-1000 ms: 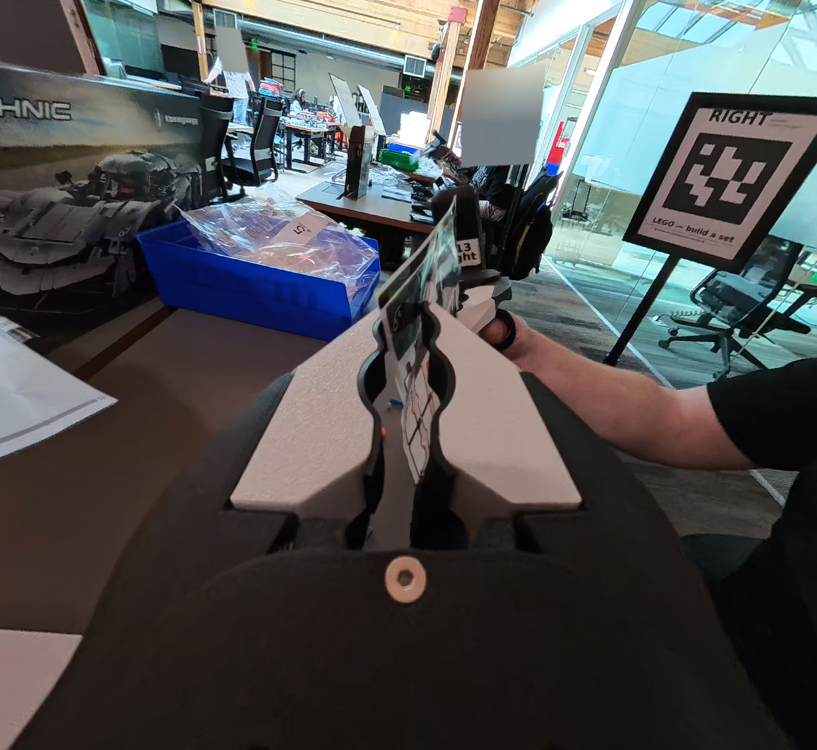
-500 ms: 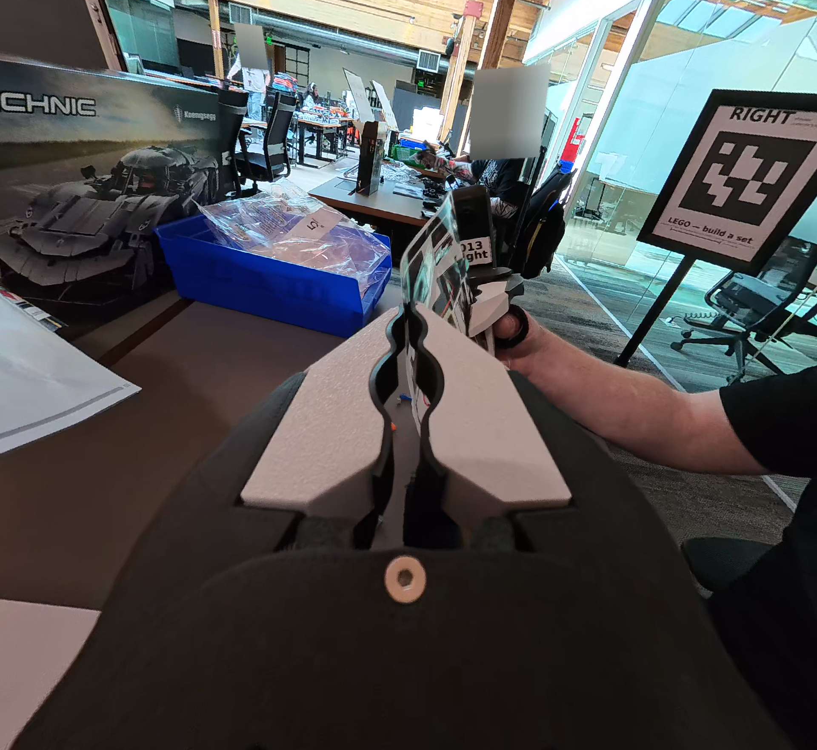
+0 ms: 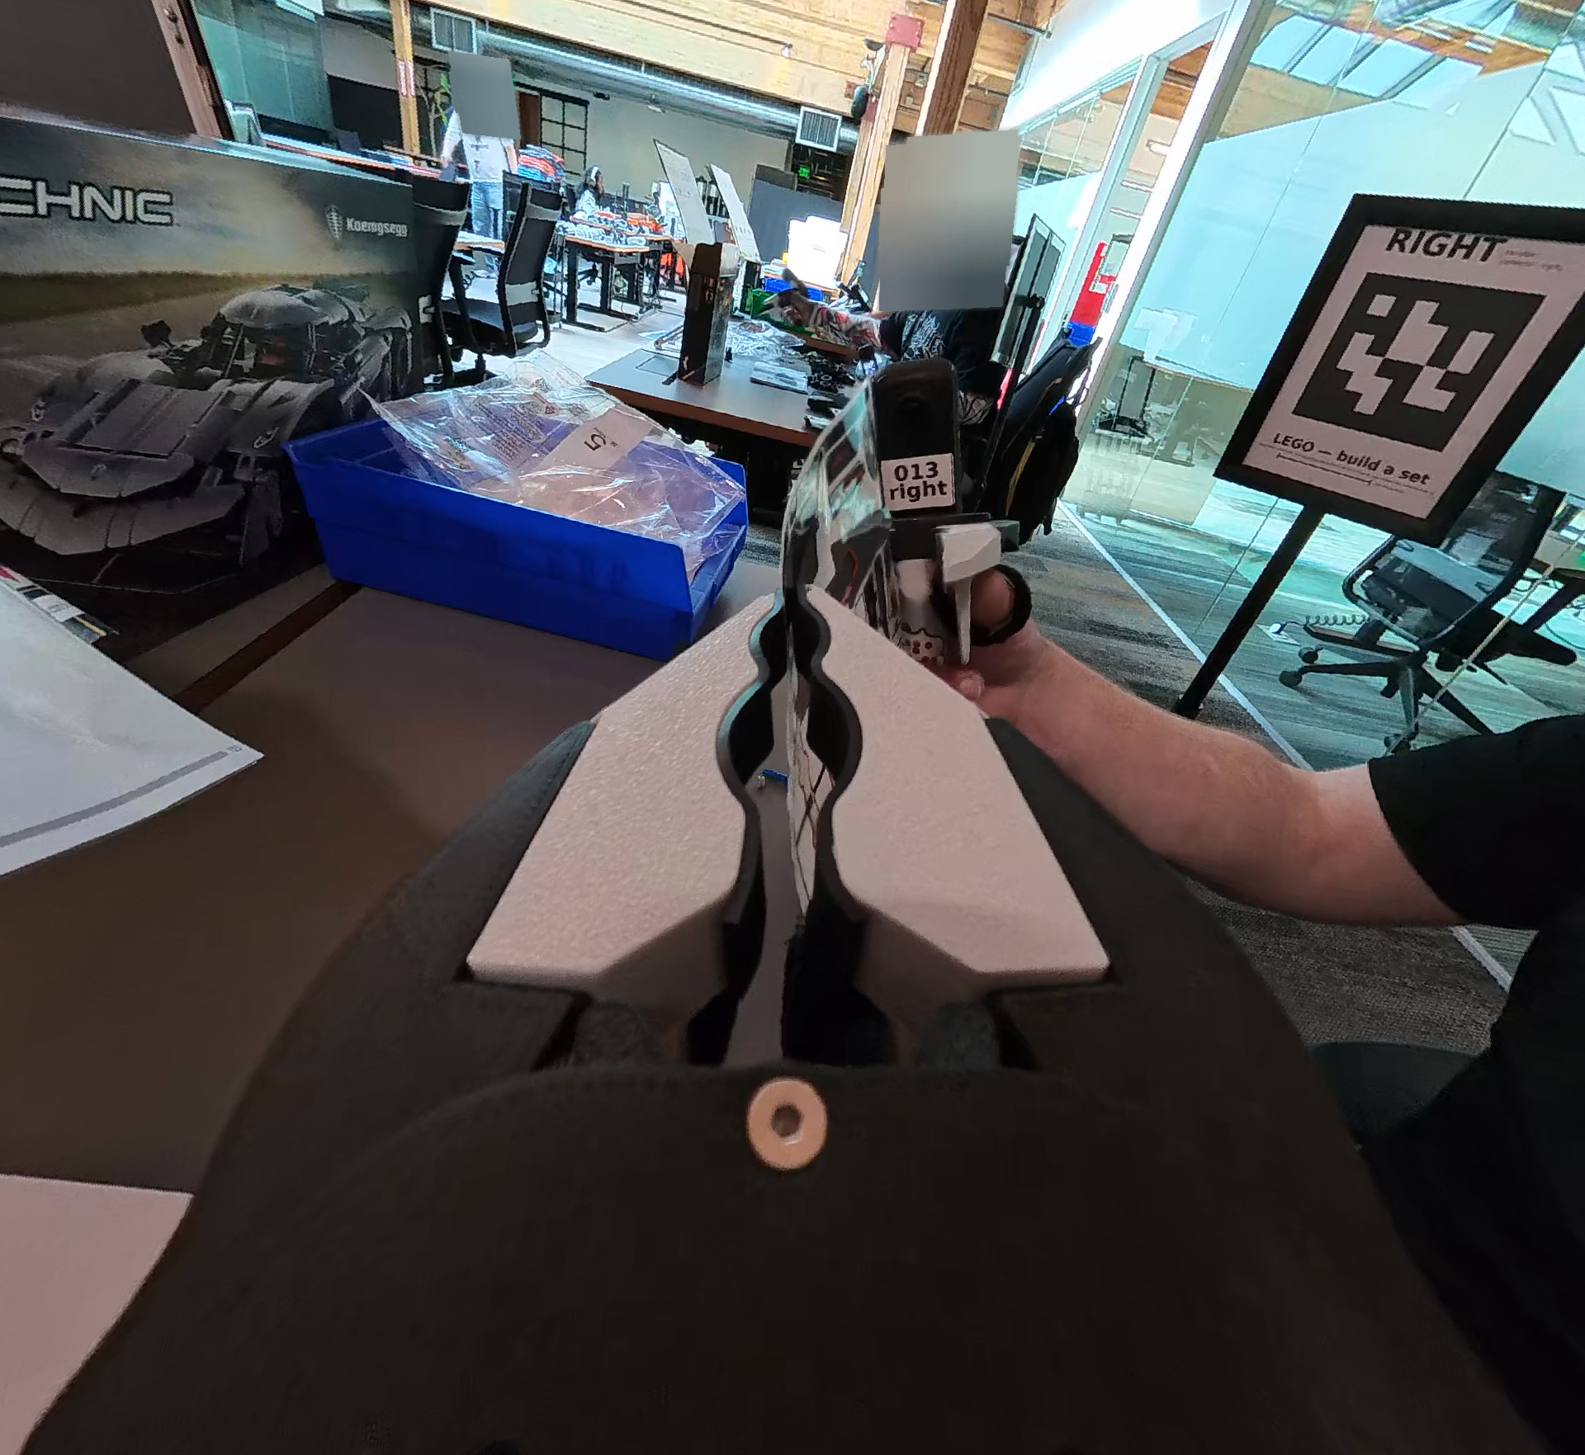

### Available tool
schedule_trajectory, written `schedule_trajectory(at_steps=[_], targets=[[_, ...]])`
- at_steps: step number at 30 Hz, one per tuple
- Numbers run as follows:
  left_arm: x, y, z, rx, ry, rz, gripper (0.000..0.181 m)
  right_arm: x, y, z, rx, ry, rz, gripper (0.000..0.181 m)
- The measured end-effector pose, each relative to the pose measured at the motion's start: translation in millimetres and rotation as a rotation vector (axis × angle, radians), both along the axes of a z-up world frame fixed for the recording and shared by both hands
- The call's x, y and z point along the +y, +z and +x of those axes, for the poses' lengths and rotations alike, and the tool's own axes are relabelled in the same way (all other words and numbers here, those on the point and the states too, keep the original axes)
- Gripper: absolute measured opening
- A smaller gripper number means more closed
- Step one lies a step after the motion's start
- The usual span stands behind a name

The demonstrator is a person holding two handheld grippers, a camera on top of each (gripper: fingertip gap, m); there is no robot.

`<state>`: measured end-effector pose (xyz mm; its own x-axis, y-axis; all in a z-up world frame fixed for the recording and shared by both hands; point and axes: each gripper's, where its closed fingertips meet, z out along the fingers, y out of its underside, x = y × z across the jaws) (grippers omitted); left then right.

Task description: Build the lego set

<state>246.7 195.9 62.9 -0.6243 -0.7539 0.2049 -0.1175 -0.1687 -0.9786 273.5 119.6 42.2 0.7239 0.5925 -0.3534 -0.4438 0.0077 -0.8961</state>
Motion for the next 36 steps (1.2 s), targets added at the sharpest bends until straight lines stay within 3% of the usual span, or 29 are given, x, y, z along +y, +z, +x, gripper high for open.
schedule_trajectory(at_steps=[13,16,17,20,23,26,28,31,36], targets=[[5,2,1,0.014,0.017,-0.038,0.000,-6,9,7,-0.027,-0.064,0.050,0.000],[13,-1,9,0.009,0.109,-0.001,0.000,-3,5,10,-0.063,-0.117,0.029,0.000],[17,1,11,-0.011,0.155,0.014,0.007,-2,5,13,-0.057,-0.134,0.030,0.000],[26,16,9,-0.105,0.308,0.172,0.034,0,3,29,-0.031,-0.221,0.003,0.000],[17,41,-3,-0.281,0.473,0.463,0.031,0,1,44,-0.042,-0.324,-0.019,0.000],[-28,36,-6,-0.334,0.433,0.680,0.020,5,0,40,-0.134,-0.395,-0.029,0.000],[-50,17,2,-0.300,0.413,0.768,0.020,11,-1,28,-0.211,-0.417,-0.030,0.000],[-61,-6,14,-0.249,0.416,0.817,0.017,19,-1,9,-0.315,-0.440,-0.022,0.000],[-60,-18,20,-0.196,0.405,0.770,0.020,25,-2,-7,-0.407,-0.453,-0.009,0.000]])
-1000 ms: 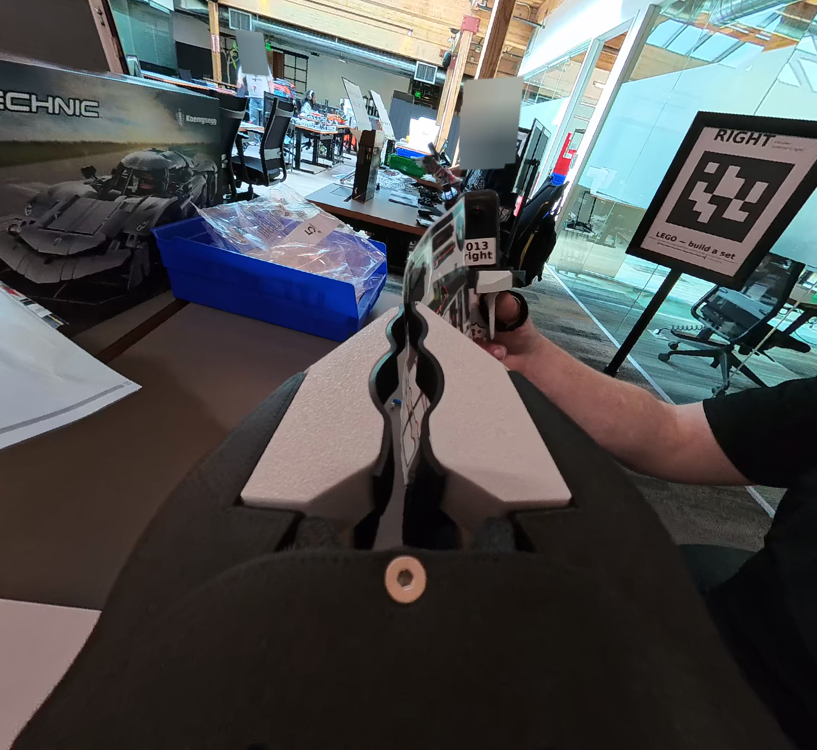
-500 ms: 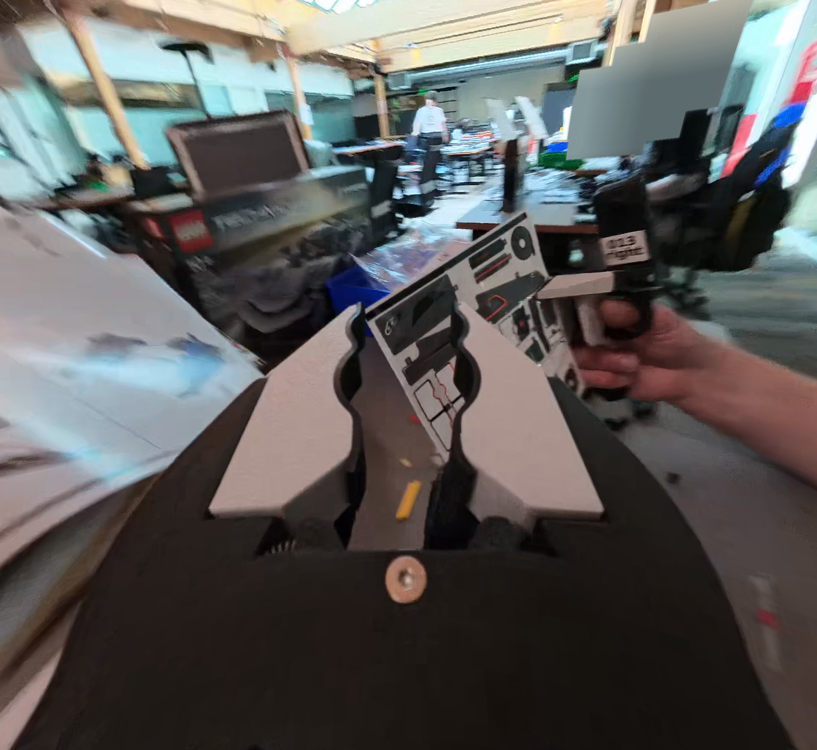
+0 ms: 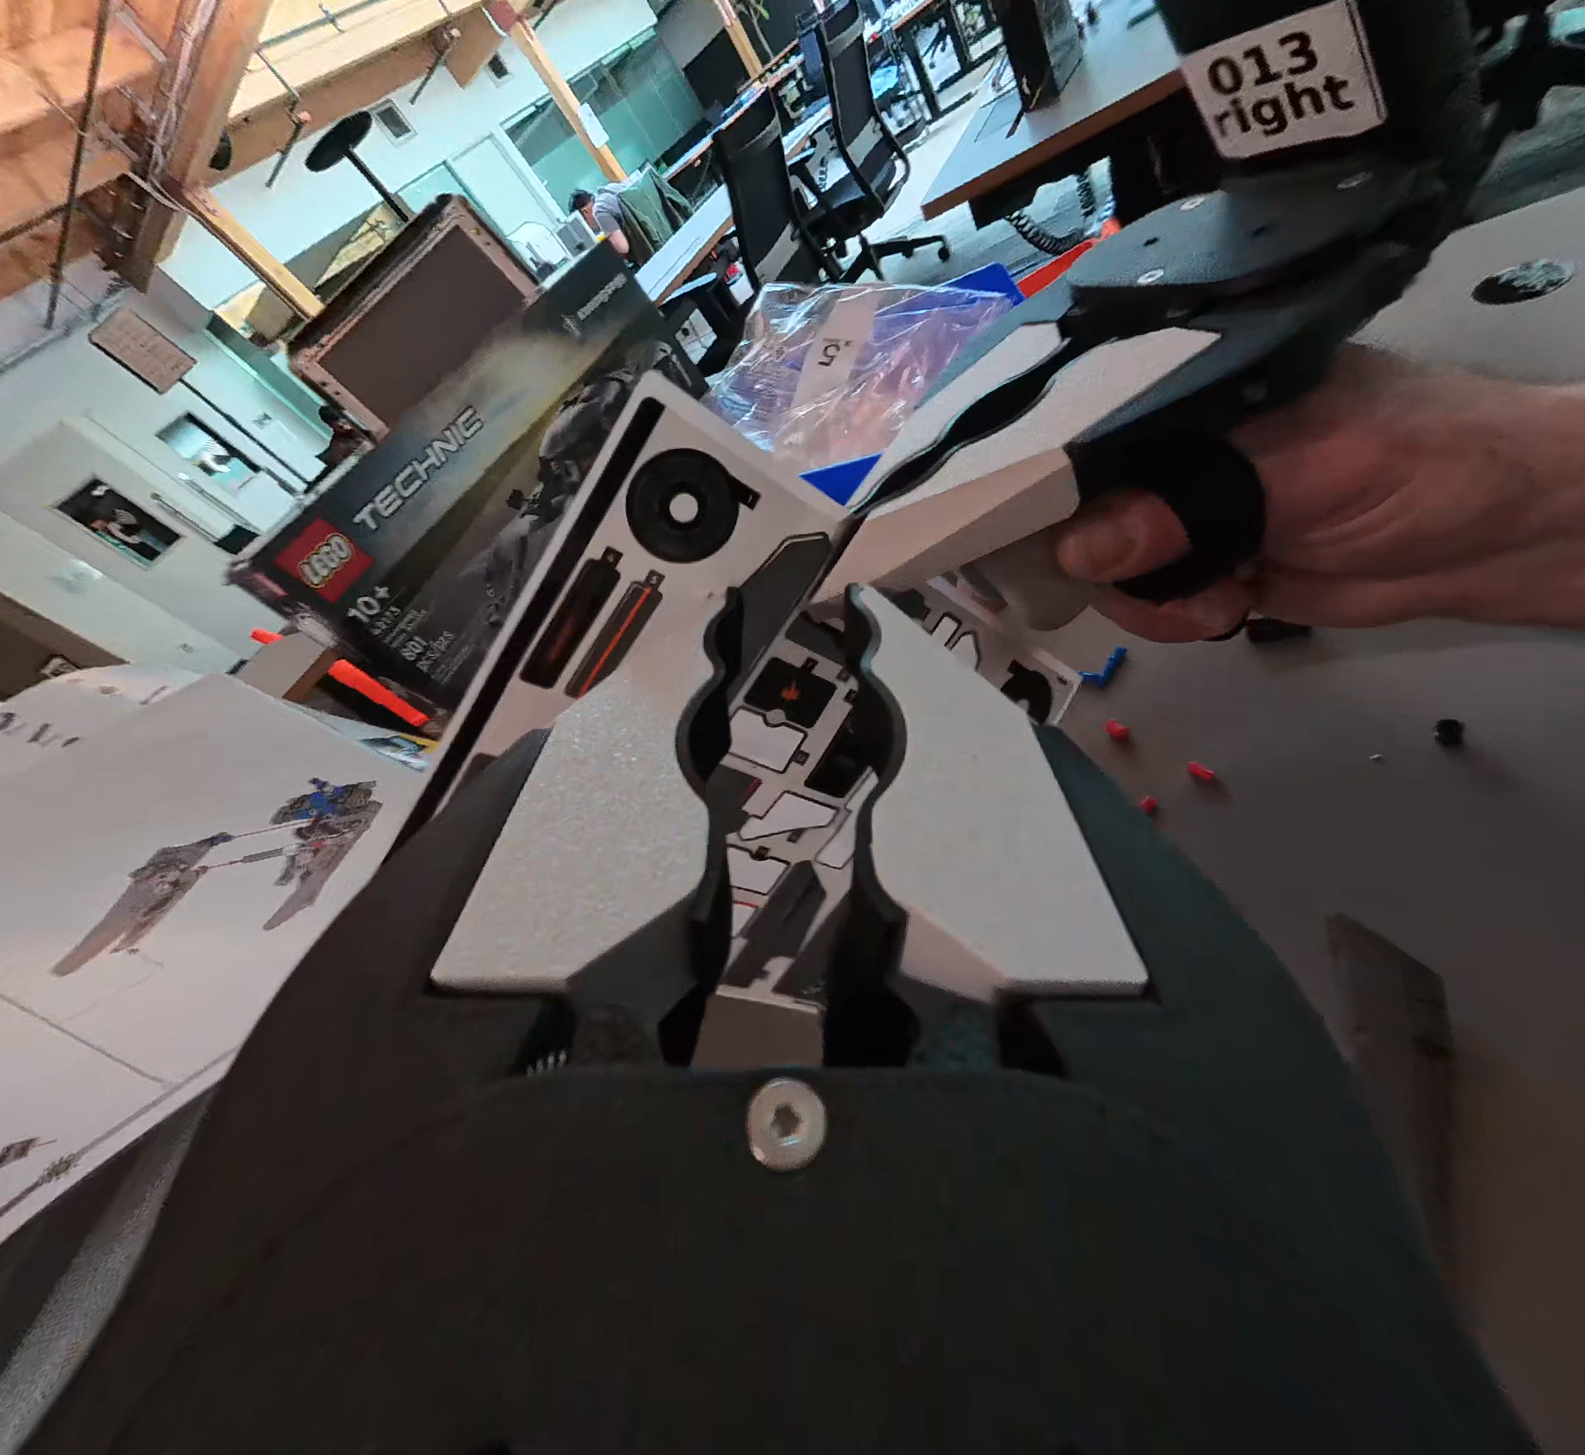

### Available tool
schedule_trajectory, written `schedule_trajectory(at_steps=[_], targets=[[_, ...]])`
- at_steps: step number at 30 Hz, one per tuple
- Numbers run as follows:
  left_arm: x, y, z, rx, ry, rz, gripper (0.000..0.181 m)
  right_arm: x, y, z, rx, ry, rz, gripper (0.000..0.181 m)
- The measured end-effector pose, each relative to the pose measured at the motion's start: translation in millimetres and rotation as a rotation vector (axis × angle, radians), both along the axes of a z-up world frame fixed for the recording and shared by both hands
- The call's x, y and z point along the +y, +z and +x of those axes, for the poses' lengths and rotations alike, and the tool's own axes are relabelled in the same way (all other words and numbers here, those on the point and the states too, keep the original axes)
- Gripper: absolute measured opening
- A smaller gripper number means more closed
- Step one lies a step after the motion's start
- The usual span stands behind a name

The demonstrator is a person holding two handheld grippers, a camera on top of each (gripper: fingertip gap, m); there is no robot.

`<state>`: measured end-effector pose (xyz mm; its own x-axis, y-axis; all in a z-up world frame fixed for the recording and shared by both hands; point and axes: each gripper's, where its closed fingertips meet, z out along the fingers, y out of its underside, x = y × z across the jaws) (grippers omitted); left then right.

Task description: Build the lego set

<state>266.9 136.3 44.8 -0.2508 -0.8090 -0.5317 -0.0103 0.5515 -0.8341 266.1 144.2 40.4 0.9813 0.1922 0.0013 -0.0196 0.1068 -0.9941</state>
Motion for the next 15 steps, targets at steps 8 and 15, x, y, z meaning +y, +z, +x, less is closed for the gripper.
schedule_trajectory(at_steps=[8,15], targets=[[-12,5,-9,0.087,-0.198,-0.235,0.029,-3,5,-12,-0.144,-0.012,0.029,0.000],[-15,6,-15,0.166,-0.311,-0.396,0.027,-4,6,-22,-0.316,-0.068,0.039,0.000]])
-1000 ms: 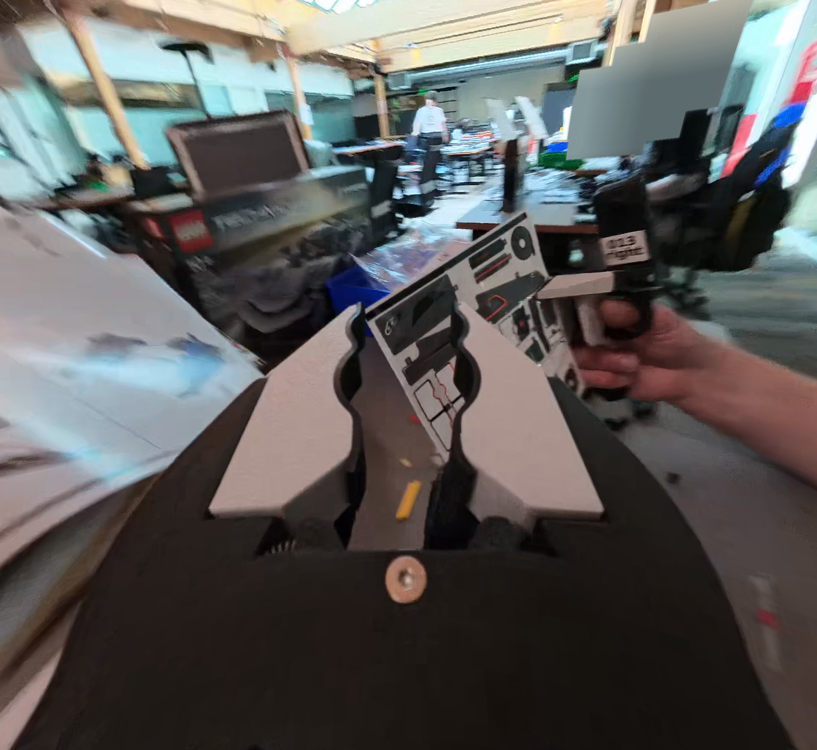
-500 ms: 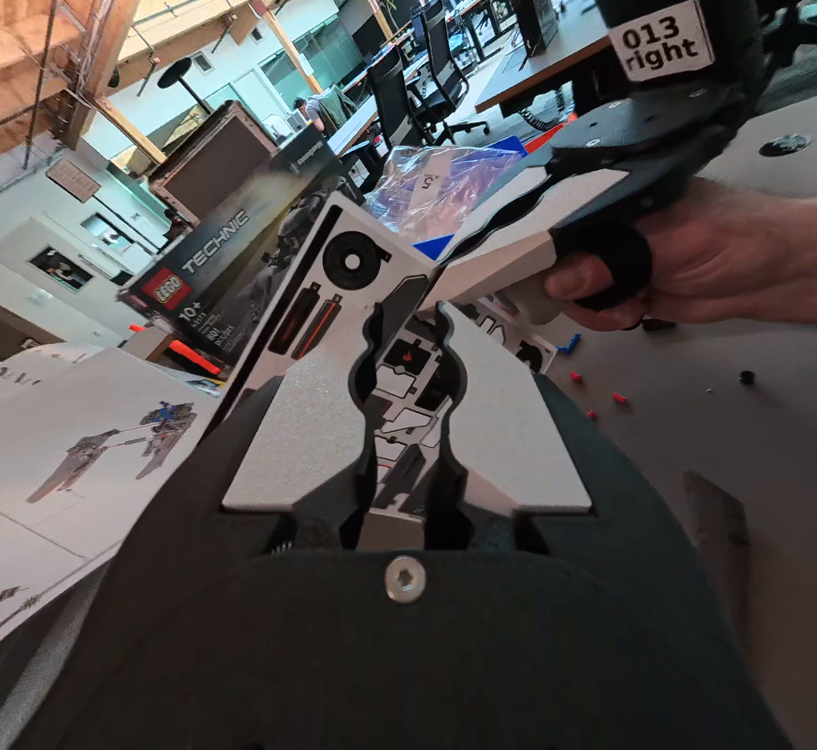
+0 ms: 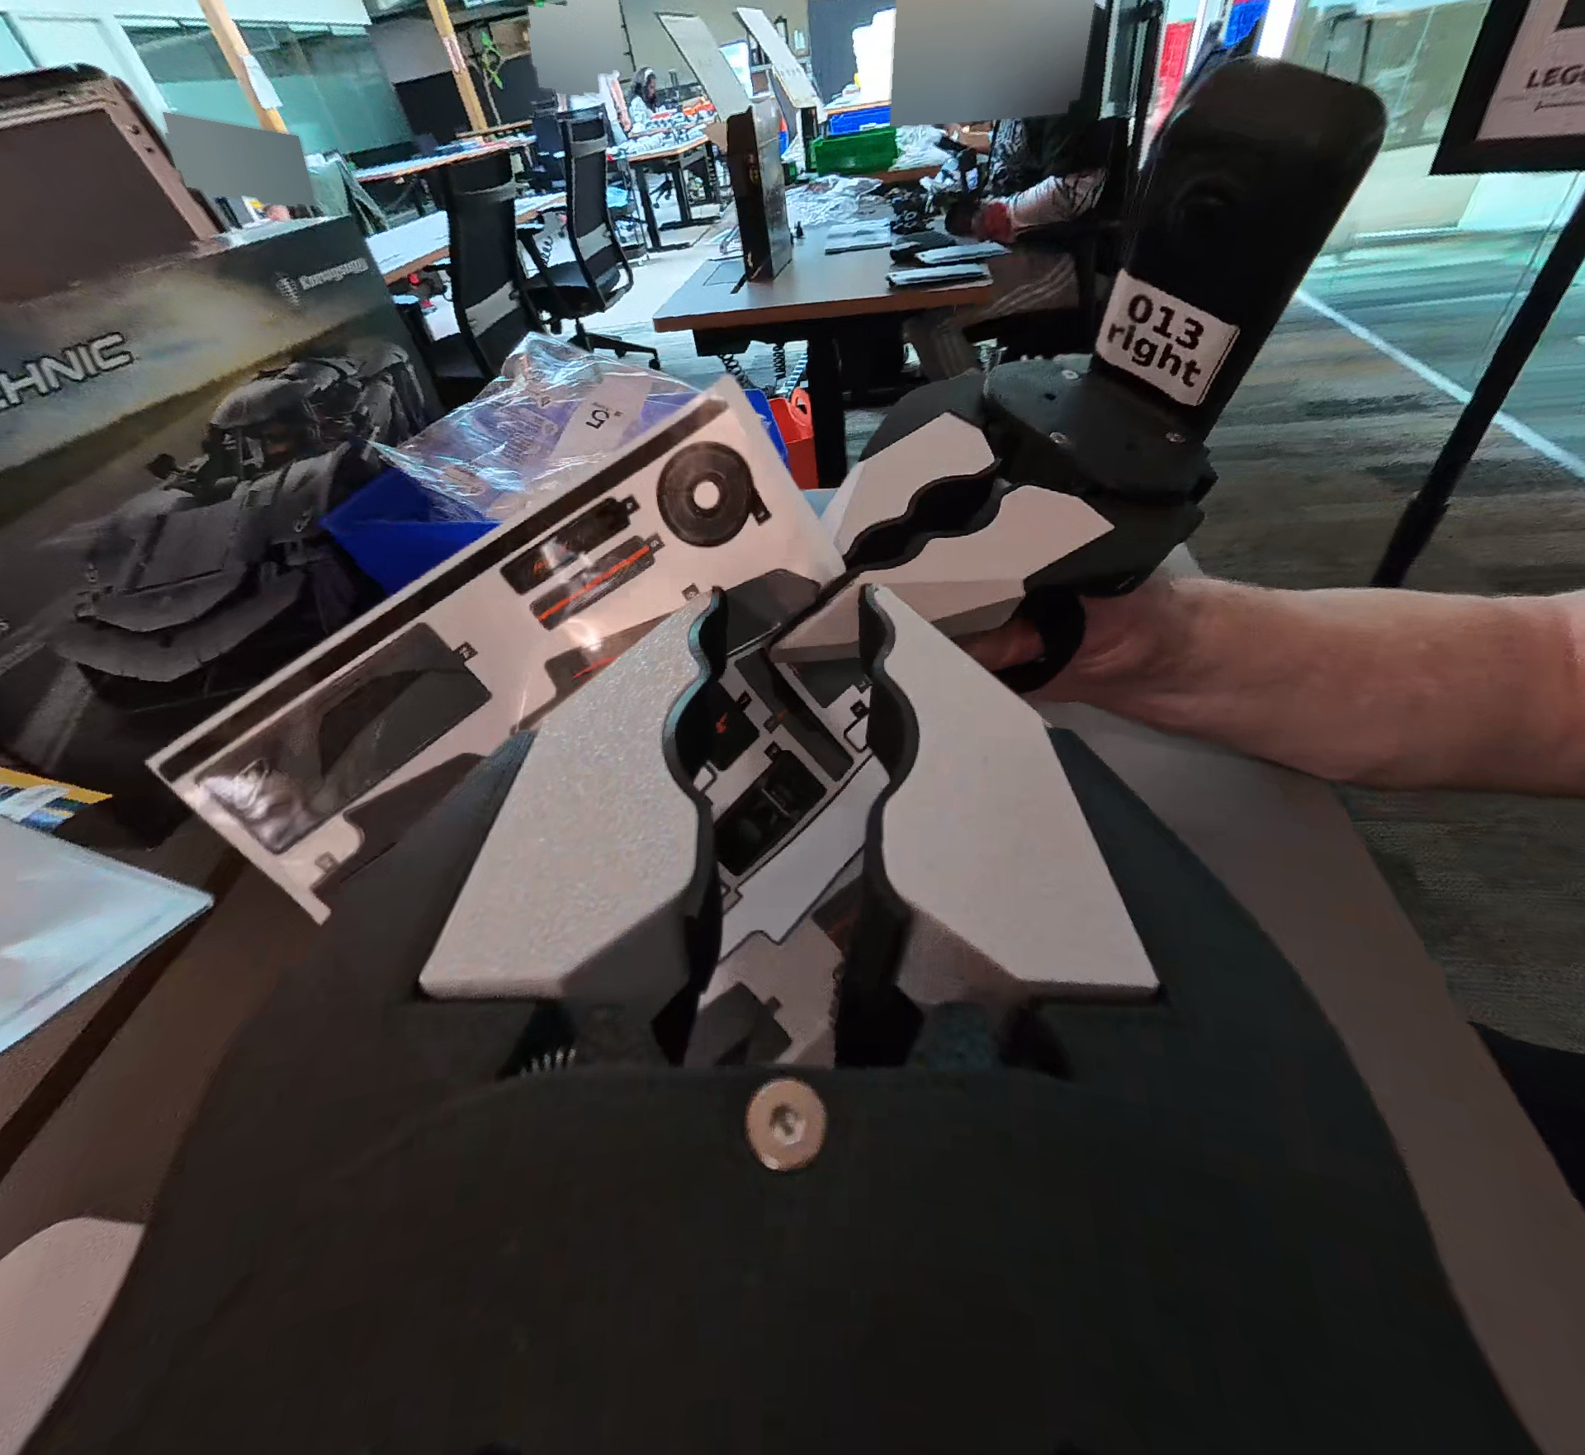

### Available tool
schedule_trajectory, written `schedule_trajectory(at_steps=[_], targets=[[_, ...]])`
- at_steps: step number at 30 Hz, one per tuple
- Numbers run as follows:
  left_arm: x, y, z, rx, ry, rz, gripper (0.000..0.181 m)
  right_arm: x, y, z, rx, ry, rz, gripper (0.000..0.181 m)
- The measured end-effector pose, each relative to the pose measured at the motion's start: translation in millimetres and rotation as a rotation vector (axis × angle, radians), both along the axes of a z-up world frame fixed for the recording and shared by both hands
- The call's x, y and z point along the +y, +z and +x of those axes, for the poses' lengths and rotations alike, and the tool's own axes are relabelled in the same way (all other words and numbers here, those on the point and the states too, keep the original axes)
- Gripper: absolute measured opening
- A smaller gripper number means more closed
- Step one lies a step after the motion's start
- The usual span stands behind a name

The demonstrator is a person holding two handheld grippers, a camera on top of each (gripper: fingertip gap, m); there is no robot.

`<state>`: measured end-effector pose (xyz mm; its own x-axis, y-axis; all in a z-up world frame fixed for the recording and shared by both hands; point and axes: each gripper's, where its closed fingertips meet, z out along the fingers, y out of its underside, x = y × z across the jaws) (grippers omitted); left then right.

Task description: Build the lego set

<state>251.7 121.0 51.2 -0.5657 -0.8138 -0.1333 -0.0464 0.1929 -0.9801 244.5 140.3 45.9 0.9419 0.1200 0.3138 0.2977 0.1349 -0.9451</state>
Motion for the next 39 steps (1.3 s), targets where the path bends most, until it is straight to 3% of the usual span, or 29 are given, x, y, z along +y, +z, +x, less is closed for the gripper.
schedule_trajectory(at_steps=[13,18,39], targets=[[-4,2,-11,-0.019,-0.114,-0.009,0.021,-3,2,-13,-0.005,0.076,0.009,0.000],[-2,5,-13,-0.004,-0.151,-0.078,0.008,-5,4,-18,0.020,0.122,0.015,0.000],[-2,7,-15,-0.055,-0.133,-0.013,0.008,-4,5,-16,0.108,0.151,0.016,0.000]])
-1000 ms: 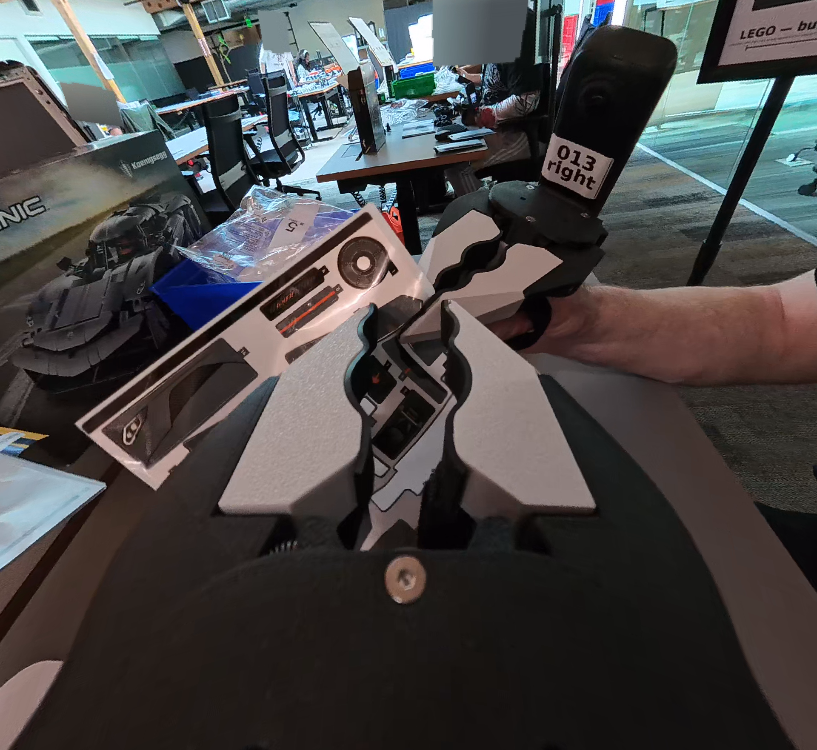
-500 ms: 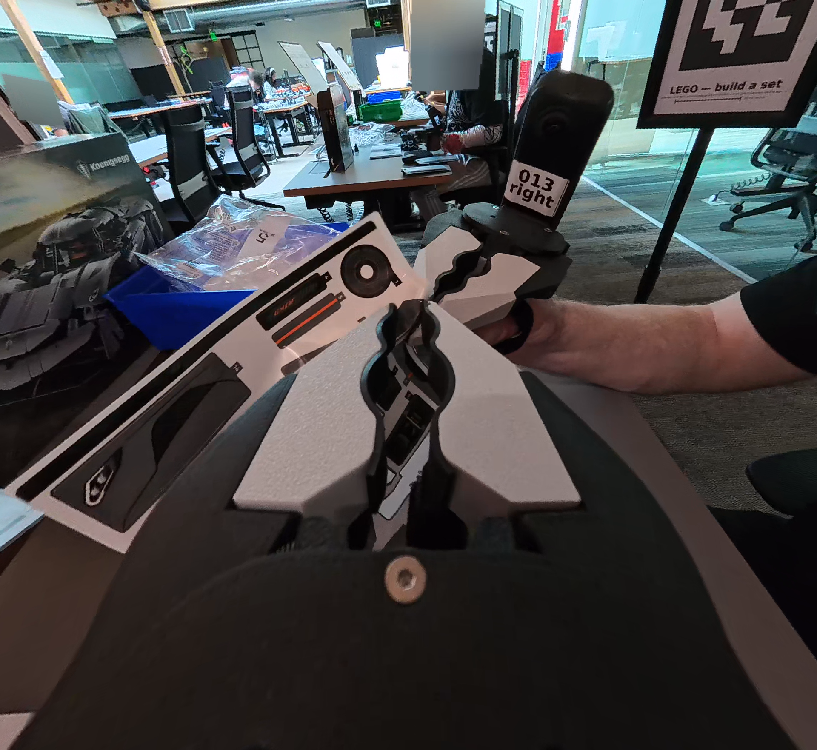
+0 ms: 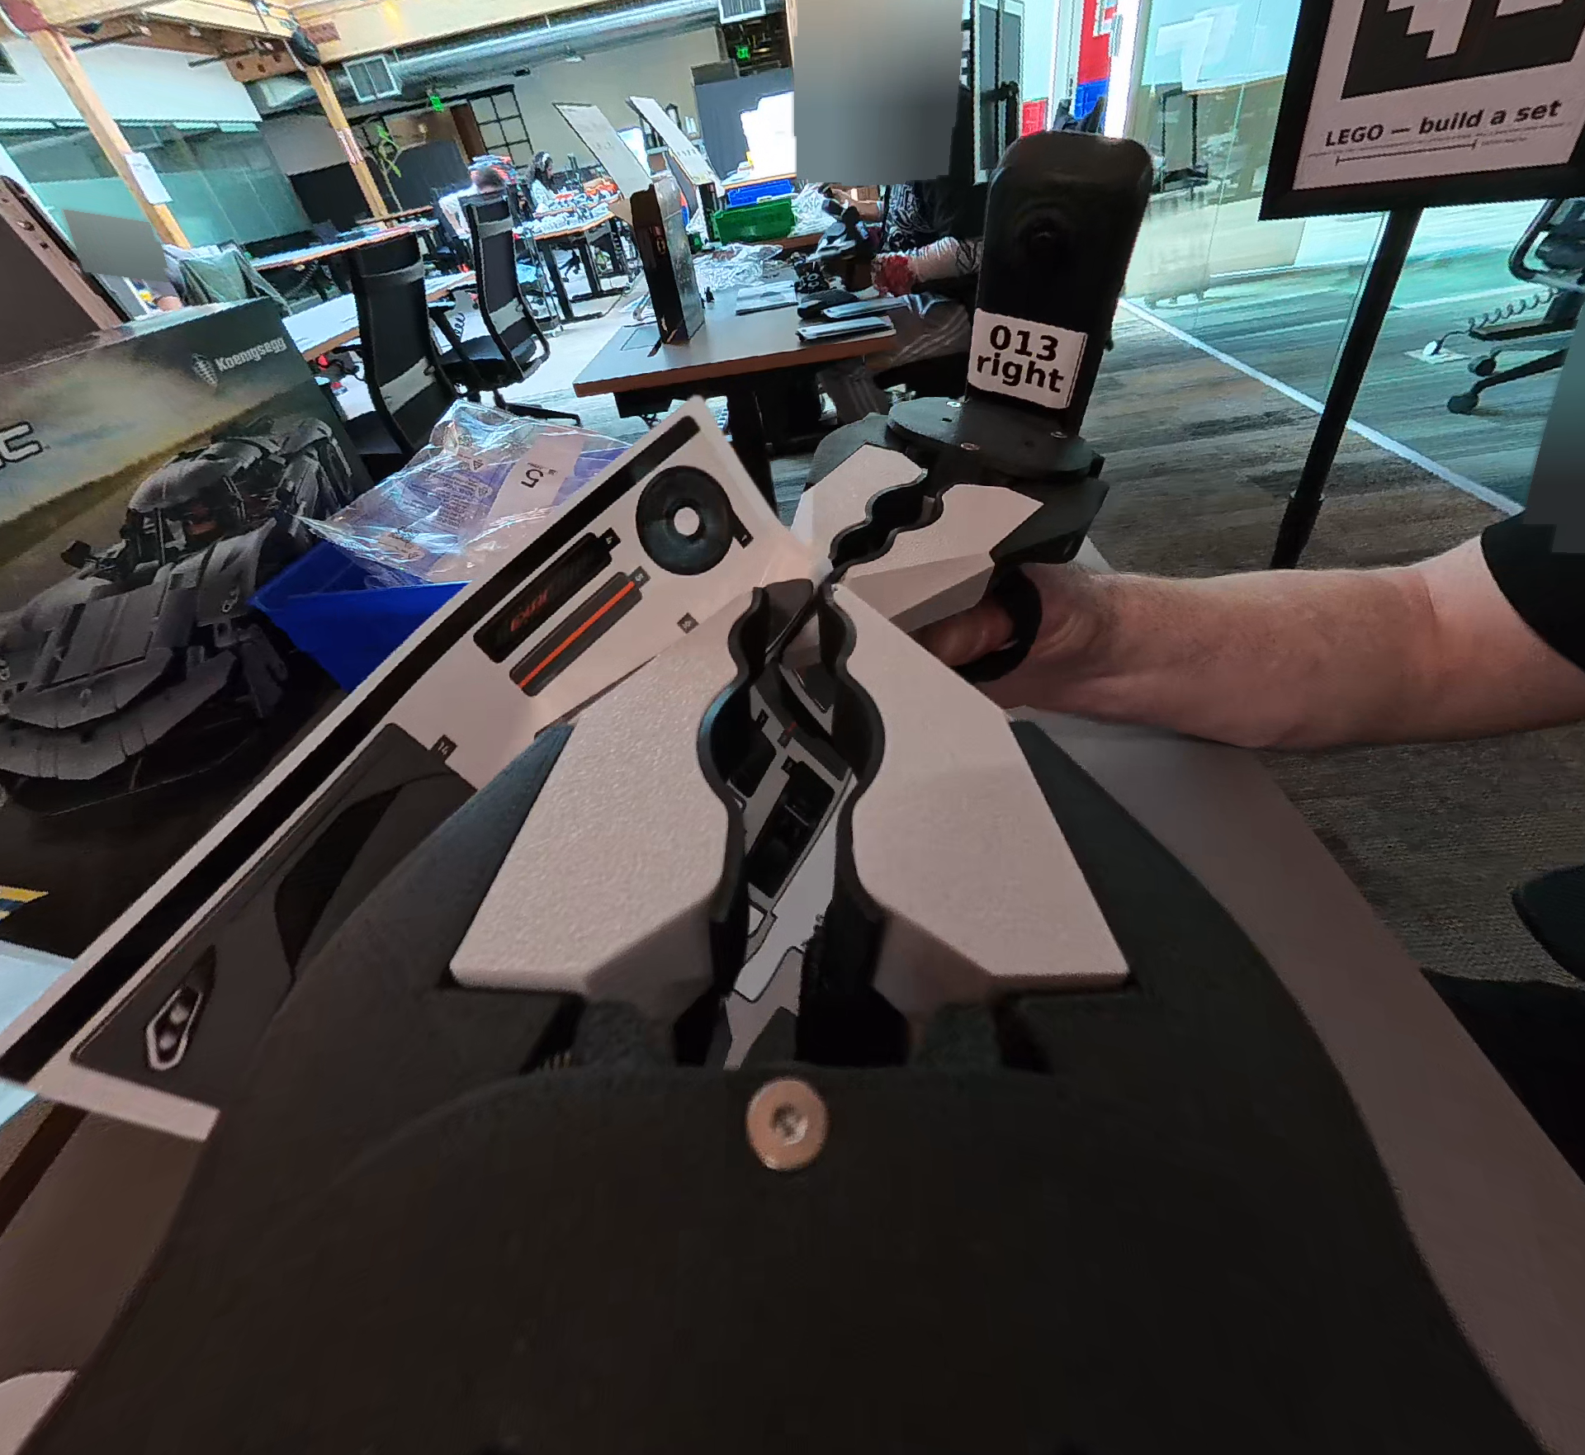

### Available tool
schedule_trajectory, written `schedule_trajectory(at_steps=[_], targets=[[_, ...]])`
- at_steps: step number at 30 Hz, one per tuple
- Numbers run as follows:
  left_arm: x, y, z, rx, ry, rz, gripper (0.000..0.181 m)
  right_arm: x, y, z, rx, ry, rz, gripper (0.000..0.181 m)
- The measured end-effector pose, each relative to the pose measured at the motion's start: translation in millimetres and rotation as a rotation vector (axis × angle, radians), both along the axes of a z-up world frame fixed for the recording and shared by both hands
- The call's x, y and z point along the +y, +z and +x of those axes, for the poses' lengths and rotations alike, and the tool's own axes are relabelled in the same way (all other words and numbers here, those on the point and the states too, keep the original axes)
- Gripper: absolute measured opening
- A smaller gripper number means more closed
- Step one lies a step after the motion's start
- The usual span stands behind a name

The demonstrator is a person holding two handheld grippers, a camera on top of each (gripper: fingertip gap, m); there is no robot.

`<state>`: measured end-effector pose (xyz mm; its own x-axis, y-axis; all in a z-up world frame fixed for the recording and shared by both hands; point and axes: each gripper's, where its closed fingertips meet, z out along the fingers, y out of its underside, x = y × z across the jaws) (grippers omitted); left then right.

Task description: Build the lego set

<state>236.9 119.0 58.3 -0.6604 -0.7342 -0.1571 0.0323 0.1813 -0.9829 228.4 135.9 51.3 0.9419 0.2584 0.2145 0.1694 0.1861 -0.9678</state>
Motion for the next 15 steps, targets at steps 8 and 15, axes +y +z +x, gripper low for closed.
schedule_trajectory(at_steps=[8,15], targets=[[-0.8,-1.8,-1.3,-0.011,0.003,0.048,0.011,-0.2,-0.6,-2.1,-0.021,0.001,-0.002,0.000],[-1.3,-2.4,-3.6,0.004,-0.022,0.033,0.004,-0.6,-1.1,-5.7,-0.033,0.016,-0.004,0.000]])
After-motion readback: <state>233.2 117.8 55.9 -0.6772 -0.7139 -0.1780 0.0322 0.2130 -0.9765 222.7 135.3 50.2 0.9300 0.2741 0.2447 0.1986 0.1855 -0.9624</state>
